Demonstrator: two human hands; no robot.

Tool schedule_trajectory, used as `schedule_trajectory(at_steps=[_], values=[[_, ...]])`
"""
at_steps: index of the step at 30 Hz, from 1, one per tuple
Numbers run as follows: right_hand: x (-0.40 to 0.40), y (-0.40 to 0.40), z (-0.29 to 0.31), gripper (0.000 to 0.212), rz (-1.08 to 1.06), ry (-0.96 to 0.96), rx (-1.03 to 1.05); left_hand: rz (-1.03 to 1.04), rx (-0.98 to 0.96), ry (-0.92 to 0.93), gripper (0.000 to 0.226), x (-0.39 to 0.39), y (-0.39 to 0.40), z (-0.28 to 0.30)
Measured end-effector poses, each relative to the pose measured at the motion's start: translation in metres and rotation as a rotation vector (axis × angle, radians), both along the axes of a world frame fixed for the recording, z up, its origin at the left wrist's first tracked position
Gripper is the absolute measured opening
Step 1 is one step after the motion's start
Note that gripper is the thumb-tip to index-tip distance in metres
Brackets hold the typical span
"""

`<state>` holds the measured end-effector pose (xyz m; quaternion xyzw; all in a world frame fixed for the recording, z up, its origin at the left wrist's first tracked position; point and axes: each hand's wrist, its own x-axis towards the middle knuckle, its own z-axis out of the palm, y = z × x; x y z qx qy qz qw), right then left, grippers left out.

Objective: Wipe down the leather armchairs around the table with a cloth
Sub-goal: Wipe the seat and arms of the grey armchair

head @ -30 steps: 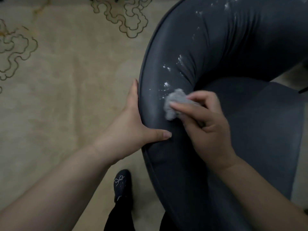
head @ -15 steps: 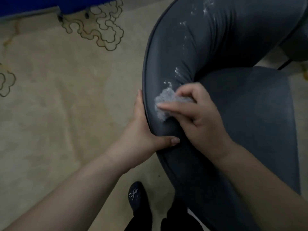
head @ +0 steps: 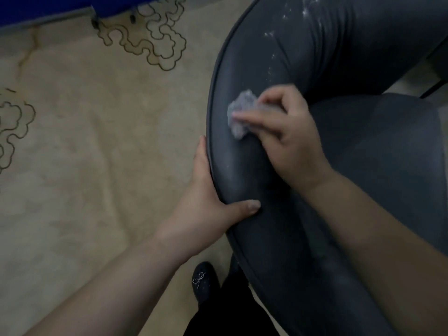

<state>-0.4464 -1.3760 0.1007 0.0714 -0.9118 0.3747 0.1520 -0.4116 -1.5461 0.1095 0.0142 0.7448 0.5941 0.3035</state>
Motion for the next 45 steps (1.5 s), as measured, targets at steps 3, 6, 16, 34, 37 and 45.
schedule_trajectory(at_steps=[3, 6, 16, 34, 37, 45], values=[[-0.006, 0.0, 0.002, 0.023, 0.019, -0.039, -0.036, -0.007, -0.041, 0.008, 0.124, -0.001, 0.001, -0.002], [0.037, -0.006, 0.004, 0.03, 0.206, -0.031, 0.017, -0.005, -0.08, 0.003, 0.124, 0.0, 0.0, -0.002], [-0.002, -0.003, 0.008, 0.028, 0.184, -0.052, 0.043, 0.01, -0.103, 0.014, 0.127, 0.003, 0.001, 0.001], [0.044, 0.024, -0.044, 0.026, -0.142, -0.109, -0.459, 0.136, -0.226, 0.287, 0.069, -0.115, 0.046, 0.0], [0.029, 0.021, -0.043, 0.024, -0.157, -0.079, -0.409, 0.191, -0.312, 0.404, 0.055, -0.112, 0.053, -0.007], [0.014, 0.016, -0.033, 0.028, -0.123, -0.1, -0.35, 0.166, -0.485, 0.48, 0.051, -0.107, 0.053, 0.0]])
